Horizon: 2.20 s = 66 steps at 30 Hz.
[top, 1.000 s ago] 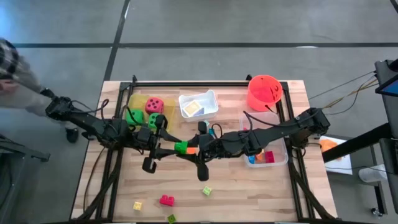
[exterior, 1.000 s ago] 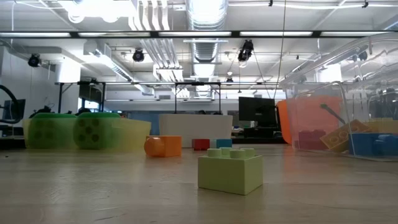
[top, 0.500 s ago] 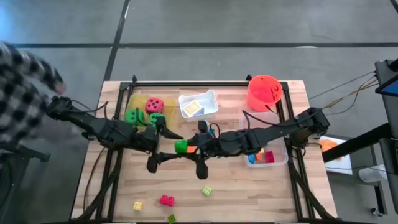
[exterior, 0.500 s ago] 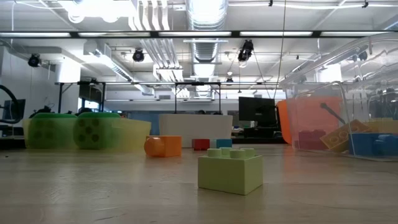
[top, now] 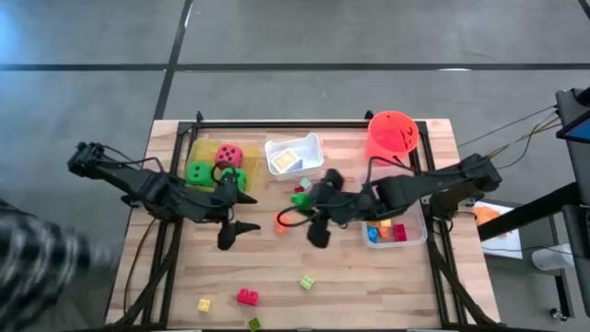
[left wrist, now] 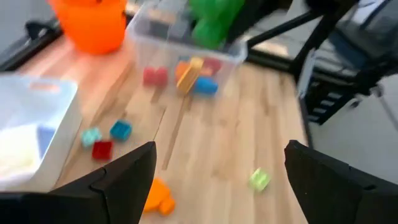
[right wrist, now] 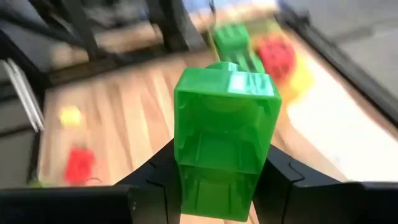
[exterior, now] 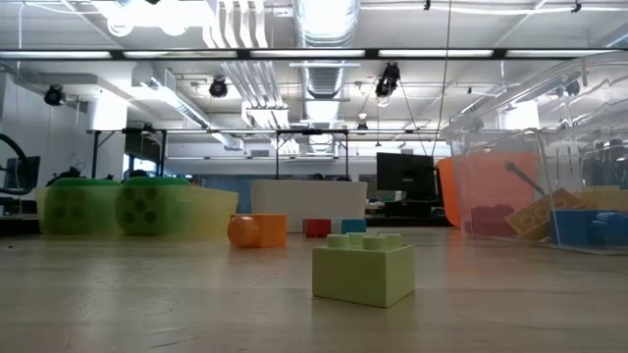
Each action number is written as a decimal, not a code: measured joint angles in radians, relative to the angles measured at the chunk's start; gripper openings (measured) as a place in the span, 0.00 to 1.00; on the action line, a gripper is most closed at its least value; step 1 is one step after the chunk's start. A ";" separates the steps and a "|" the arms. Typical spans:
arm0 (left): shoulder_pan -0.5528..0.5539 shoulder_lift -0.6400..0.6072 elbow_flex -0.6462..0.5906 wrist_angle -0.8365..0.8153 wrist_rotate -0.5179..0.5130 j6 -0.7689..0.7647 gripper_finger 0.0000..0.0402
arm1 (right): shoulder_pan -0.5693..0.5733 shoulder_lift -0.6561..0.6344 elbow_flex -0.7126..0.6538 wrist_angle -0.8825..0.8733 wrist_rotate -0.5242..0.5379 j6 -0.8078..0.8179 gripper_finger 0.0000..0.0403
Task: Pick & Place Toys
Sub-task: Put the dark green game piece into the transparent bin
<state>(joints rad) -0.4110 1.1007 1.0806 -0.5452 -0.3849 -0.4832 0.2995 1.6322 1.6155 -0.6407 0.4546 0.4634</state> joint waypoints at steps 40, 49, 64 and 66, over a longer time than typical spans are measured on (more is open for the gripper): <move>-0.117 0.001 -0.107 -0.253 -0.019 -0.303 0.85 | 0.010 -0.399 -0.501 -0.699 -0.280 0.339 0.32; -0.117 0.001 -0.107 -0.252 -0.019 -0.303 0.85 | 0.014 -0.435 -0.620 -0.613 -0.280 -0.022 0.32; -0.117 0.001 -0.107 -0.252 -0.027 -0.299 0.85 | -0.072 -0.426 -0.698 -0.491 -0.270 -0.182 0.32; -0.117 0.001 -0.107 -0.252 -0.026 -0.300 0.85 | -0.097 -0.426 -0.703 -0.474 -0.276 -0.210 0.32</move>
<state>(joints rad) -0.5285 1.1015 0.9741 -0.7971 -0.4114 -0.7828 0.2028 1.2064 0.9122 -1.1150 0.1783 0.2534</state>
